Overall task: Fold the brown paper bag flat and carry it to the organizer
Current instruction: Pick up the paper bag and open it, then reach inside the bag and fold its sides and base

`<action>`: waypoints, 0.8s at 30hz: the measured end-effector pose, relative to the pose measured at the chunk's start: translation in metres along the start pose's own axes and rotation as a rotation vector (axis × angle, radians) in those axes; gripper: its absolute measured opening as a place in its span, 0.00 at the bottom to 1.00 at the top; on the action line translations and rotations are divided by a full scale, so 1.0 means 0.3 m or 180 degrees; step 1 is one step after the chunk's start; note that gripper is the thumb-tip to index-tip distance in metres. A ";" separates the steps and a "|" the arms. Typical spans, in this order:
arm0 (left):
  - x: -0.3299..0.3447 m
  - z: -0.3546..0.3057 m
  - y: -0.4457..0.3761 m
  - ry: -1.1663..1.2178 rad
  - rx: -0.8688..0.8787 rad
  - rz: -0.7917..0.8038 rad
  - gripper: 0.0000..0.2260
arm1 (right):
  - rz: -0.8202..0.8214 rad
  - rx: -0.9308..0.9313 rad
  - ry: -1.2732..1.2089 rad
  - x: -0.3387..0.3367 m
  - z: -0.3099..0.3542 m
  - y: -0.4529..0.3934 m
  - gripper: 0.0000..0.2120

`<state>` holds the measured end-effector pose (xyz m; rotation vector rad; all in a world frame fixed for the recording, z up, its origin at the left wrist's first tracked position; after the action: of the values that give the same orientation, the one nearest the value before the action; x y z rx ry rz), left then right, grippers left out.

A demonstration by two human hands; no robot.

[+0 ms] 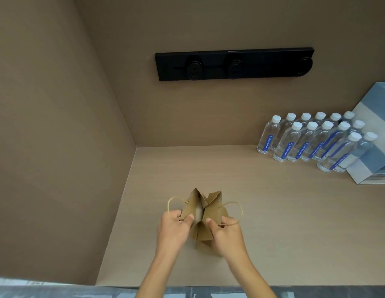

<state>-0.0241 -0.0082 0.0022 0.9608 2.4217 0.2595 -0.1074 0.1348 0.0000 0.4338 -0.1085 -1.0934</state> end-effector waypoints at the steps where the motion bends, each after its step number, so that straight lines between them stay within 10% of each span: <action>1: -0.016 -0.012 -0.002 -0.0282 0.0113 -0.0108 0.15 | -0.0100 -0.0086 0.0181 -0.020 0.015 -0.002 0.20; 14: -0.159 -0.161 0.050 -0.2351 0.0721 -0.0811 0.13 | -0.0732 -0.0920 0.2202 -0.157 0.104 0.133 0.05; 18: -0.135 -0.211 0.025 -0.2822 0.0941 -0.0375 0.04 | -0.0107 -0.1302 0.2246 -0.145 0.084 0.158 0.45; 24: -0.096 -0.295 0.008 -0.2664 0.1180 -0.0460 0.09 | 0.1063 -0.1671 0.3125 -0.113 0.091 0.152 0.42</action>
<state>-0.0520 -0.0250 0.0894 0.8090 1.7545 -0.5601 -0.0932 0.1743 0.0470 0.4126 0.9225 -0.4584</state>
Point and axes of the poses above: each hand's wrist, its own y-axis away from the middle knuckle, its own x-axis out of the palm, z = x × y, the point moved 6 cm from there along -y, towards the middle knuckle, and after that the axes turned 2 degrees about -y, right-handed, at the moved point
